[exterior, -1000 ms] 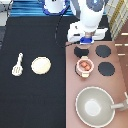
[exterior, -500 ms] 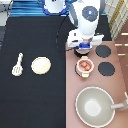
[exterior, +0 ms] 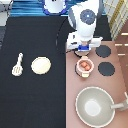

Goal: Take the lid off the pot, put the pot on the plate, and use the tool to push the pot to the front of the table.

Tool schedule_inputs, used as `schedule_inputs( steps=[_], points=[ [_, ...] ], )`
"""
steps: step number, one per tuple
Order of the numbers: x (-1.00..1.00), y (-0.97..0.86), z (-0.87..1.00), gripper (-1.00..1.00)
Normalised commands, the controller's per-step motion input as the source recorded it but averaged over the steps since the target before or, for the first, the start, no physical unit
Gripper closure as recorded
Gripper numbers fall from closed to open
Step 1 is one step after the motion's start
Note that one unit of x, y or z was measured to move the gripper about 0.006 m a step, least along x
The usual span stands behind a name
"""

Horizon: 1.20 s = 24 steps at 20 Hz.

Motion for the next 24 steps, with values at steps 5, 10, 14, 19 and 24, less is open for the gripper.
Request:
schedule_inputs(
  steps=[5,10,14,19,24],
  points=[
    [-0.08,0.12,0.62,-1.0],
    [0.12,0.07,0.9,-1.0],
    [0.42,0.01,0.74,-1.0],
    [0.78,0.0,0.53,-1.0],
    [0.93,-0.01,0.46,-1.0]
  ],
)
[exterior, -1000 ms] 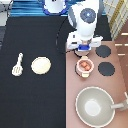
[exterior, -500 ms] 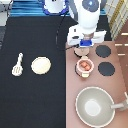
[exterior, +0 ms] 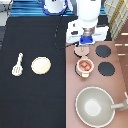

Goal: Take the lid off the pot, put the pot on the plate, and use the tool to push the pot to the front of the table.

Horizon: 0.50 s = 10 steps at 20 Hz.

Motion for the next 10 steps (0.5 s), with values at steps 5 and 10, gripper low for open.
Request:
schedule_inputs(
  steps=[5,10],
  points=[
    [0.94,-0.08,0.49,-1.0],
    [0.92,-0.24,0.23,-1.0]
  ],
)
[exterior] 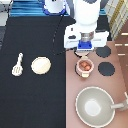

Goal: Take the lid off the pot, put the pot on the plate, and use the tool to push the pot to the front of the table.

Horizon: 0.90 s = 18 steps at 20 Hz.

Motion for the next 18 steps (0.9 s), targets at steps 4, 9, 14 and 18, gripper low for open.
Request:
schedule_inputs(
  steps=[4,9,14,18],
  points=[
    [0.62,-0.35,-0.12,-1.0],
    [0.34,-0.2,-0.24,-1.0],
    [0.25,-0.02,-0.22,-1.0],
    [0.32,0.0,-0.21,-1.0]
  ],
)
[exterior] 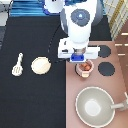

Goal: Take the lid off the pot, put the pot on the plate, and use the tool to push the pot to the front of the table.

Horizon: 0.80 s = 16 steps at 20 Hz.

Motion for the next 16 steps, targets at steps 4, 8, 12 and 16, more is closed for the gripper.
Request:
schedule_inputs(
  steps=[4,8,12,16],
  points=[
    [0.38,0.0,-0.21,-1.0],
    [0.39,0.0,-0.22,-1.0],
    [0.39,0.0,-0.16,-1.0],
    [0.34,0.0,-0.15,-1.0]
  ],
)
